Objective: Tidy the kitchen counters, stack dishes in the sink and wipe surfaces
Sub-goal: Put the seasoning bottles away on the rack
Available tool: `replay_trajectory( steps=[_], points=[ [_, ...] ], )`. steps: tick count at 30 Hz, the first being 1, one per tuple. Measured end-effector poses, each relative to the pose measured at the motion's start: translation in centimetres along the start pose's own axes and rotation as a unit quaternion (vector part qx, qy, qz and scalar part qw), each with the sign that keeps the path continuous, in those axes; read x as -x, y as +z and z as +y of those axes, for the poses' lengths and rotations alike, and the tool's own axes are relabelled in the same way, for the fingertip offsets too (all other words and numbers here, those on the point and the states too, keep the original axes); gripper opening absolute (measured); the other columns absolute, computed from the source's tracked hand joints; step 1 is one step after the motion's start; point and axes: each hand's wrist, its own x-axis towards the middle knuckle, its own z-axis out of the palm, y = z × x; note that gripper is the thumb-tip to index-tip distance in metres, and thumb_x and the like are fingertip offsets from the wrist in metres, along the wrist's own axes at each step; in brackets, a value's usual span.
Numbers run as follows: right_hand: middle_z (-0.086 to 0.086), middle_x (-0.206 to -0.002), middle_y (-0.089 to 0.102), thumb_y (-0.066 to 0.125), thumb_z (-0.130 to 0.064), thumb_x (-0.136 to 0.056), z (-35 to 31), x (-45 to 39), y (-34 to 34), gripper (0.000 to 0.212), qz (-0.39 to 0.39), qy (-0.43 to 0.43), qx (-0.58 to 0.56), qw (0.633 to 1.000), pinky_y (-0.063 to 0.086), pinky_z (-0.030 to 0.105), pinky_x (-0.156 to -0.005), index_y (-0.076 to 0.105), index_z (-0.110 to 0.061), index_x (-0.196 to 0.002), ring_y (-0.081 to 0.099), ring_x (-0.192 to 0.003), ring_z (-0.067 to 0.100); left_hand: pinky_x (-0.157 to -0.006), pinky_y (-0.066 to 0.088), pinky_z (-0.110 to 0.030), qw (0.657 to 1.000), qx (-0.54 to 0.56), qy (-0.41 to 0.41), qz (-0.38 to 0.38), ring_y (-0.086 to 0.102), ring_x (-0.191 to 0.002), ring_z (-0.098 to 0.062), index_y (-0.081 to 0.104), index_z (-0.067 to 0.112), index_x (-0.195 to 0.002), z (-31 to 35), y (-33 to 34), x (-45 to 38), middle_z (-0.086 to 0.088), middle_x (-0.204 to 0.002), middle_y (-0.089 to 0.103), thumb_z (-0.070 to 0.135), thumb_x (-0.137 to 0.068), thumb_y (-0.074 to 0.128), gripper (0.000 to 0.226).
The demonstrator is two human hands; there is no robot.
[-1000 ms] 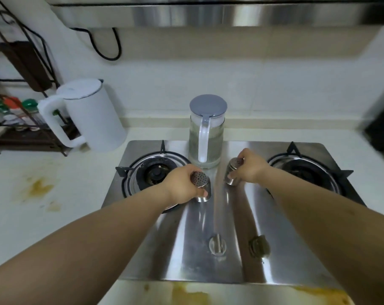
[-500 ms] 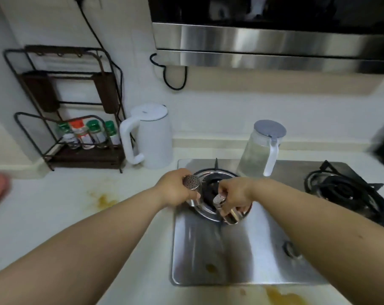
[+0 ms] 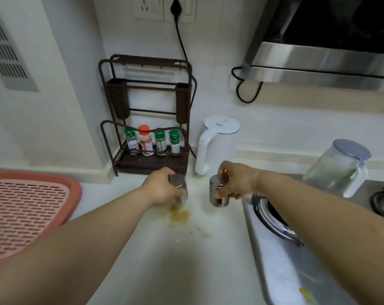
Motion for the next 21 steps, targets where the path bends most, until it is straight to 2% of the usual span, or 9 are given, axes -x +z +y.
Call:
replay_trajectory(
  steps=[5, 8, 11, 16, 19, 21],
  points=[
    [0.011, -0.099, 0.057, 0.08, -0.017, -0.075, -5.3, -4.4, 3.0, 0.053, -0.02, -0.047, -0.005, 0.999, 0.057, 0.04, -0.073, 0.043, -0.01, -0.111, 0.056, -0.067, 0.019, -0.082, 0.046, -0.027, 0.998, 0.0, -0.045, 0.038, 0.059, -0.099, -0.023, 0.057, 0.018, -0.109, -4.2, -3.9, -1.2, -0.004, -0.108, 0.064, 0.026, -0.065, 0.084, 0.051],
    [0.007, -0.101, 0.057, 0.08, -0.026, -0.074, -8.3, -7.5, 4.9, 0.052, 0.015, -0.086, 0.024, 0.996, 0.055, 0.04, -0.078, 0.042, -0.017, -0.108, 0.058, -0.081, 0.022, -0.083, 0.048, -0.028, 0.994, 0.02, -0.064, 0.082, 0.06, -0.098, -0.024, 0.058, 0.02, -0.102, -6.3, -6.3, -2.4, -0.005, -0.106, 0.066, 0.022, -0.064, 0.084, 0.046],
    [0.003, -0.106, 0.058, 0.077, -0.031, -0.075, -10.5, -10.4, 6.5, 0.052, 0.068, -0.106, 0.023, 0.992, 0.045, 0.032, -0.077, 0.039, -0.021, -0.109, 0.056, -0.091, 0.021, -0.083, 0.045, -0.026, 0.987, 0.039, -0.062, 0.142, 0.059, -0.098, -0.025, 0.06, 0.013, -0.111, -7.7, -8.4, -4.2, -0.005, -0.104, 0.064, 0.02, -0.069, 0.082, 0.049],
    [0.003, -0.126, 0.057, 0.074, -0.026, -0.08, -13.1, -14.6, 7.8, 0.066, 0.111, -0.107, -0.035, 0.987, 0.043, 0.029, -0.093, 0.039, -0.02, -0.135, 0.055, -0.115, 0.022, -0.079, 0.044, -0.024, 0.976, 0.055, -0.042, 0.204, 0.061, -0.094, -0.022, 0.063, 0.012, -0.108, -9.1, -10.2, -8.7, -0.003, -0.101, 0.065, 0.018, -0.069, 0.08, 0.043],
    [-0.001, -0.122, 0.06, 0.077, -0.025, -0.077, -14.0, -17.4, 8.4, 0.06, 0.15, -0.103, -0.09, 0.979, 0.042, 0.027, -0.095, 0.047, -0.023, -0.129, 0.056, -0.114, 0.019, -0.095, 0.047, -0.031, 0.973, 0.025, -0.028, 0.228, 0.06, -0.107, -0.022, 0.057, 0.013, -0.122, -9.6, -10.1, -11.2, -0.003, -0.114, 0.065, 0.021, -0.075, 0.076, 0.052],
    [-0.001, -0.121, 0.062, 0.077, -0.024, -0.077, -14.4, -19.4, 8.9, 0.051, 0.161, -0.092, -0.086, 0.979, 0.043, 0.03, -0.097, 0.052, -0.021, -0.122, 0.057, -0.114, 0.019, -0.103, 0.044, -0.039, 0.972, -0.014, -0.029, 0.232, 0.056, -0.117, -0.025, 0.049, 0.015, -0.134, -10.1, -9.7, -12.6, -0.006, -0.127, 0.059, 0.026, -0.079, 0.073, 0.061]
  ],
)
